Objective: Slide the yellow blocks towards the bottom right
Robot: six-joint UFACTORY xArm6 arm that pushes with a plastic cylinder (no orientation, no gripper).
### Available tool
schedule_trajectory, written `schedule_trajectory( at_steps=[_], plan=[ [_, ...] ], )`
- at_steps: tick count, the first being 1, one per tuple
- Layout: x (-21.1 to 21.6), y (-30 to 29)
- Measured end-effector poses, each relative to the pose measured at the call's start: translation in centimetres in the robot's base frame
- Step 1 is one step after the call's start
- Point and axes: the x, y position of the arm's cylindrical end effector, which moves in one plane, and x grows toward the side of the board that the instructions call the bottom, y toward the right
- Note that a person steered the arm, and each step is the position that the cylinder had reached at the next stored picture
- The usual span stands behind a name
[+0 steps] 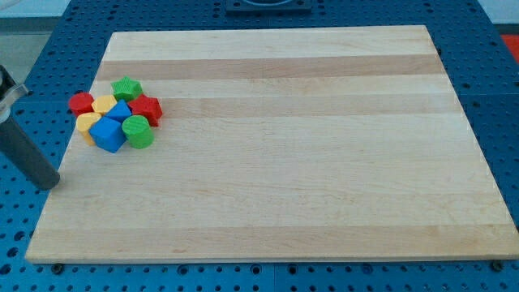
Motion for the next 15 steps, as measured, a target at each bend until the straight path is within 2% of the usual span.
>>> schedule_trajectory(
  at_steps=[1,2,5,8,10,12,13,15],
  plan=[
    [-5.1,0.2],
    [-8.1,0.2],
    [-8.7,0.1],
    [-11.9,0.1],
    [-15.3,3.0],
    [-16.3,0.7],
    [-18.3,0.2],
    [-19.2,1.3]
  ],
)
